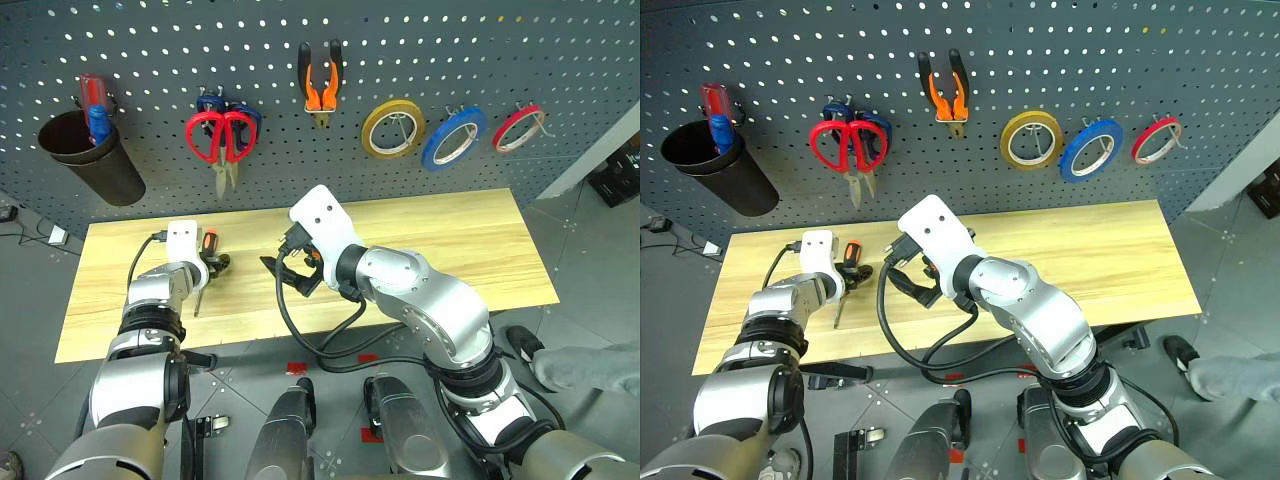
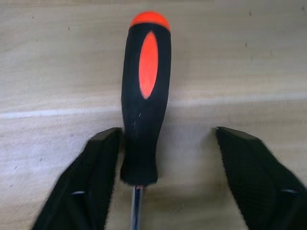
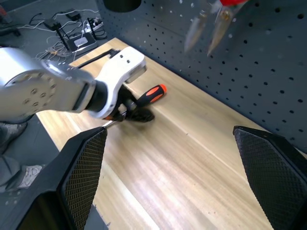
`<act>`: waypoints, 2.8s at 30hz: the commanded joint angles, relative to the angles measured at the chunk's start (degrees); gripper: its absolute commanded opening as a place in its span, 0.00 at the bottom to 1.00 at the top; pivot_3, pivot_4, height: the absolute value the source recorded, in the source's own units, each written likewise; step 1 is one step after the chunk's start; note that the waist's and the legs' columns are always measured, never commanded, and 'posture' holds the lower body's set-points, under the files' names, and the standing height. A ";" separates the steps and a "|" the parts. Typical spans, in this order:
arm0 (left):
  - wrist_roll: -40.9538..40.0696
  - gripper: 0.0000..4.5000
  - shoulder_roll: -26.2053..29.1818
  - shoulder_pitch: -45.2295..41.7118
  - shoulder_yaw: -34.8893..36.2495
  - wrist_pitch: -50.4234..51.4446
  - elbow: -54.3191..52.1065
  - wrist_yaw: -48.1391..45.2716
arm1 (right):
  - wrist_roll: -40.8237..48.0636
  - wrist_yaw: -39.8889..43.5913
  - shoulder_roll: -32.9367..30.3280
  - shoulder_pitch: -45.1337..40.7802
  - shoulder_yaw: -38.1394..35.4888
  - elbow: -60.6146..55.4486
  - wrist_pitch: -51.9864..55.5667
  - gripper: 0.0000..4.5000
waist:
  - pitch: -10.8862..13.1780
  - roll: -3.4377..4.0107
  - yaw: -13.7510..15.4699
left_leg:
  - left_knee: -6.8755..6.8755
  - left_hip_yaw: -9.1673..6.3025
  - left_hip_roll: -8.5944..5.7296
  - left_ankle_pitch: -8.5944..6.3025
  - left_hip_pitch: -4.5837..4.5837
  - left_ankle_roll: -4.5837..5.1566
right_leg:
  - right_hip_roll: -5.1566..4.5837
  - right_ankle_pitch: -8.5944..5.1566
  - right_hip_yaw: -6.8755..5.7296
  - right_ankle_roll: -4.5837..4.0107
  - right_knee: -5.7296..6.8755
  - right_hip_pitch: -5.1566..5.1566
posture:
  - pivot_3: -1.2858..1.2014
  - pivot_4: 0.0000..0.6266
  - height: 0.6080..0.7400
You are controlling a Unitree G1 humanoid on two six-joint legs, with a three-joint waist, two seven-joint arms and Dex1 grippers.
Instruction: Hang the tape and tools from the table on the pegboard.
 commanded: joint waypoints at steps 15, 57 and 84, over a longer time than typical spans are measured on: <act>-3.10 0.13 4.40 20.55 1.83 -10.45 -33.70 -9.92 | 0.61 3.03 -5.27 0.61 -1.11 -5.65 -10.74 1.00 | -0.14 -0.05 -1.45 | -0.01 -0.03 -0.01 0.15 -0.37 -0.26 | -0.01 0.01 -0.06 -0.01 -0.06 -0.28 | 0.39 0.46 1.00; -0.88 0.13 14.93 1.25 11.62 -43.65 -22.84 7.12 | 2.07 1.50 0.35 -7.27 -3.94 -1.43 -17.14 1.00 | -7.81 0.00 -6.34 | -0.22 -0.18 0.66 0.77 0.37 -0.58 | 0.84 1.16 -0.08 -0.32 -0.55 0.38 | 0.40 0.19 1.00; -2.82 0.70 9.96 13.97 11.75 -39.67 -38.96 14.97 | 3.12 3.54 1.49 -6.74 -3.97 -0.89 -20.27 1.00 | -9.58 -0.12 -6.72 | 0.01 -0.20 0.66 0.81 0.38 -0.61 | 0.84 1.15 -0.08 -0.32 -0.12 0.23 | 0.40 0.17 1.00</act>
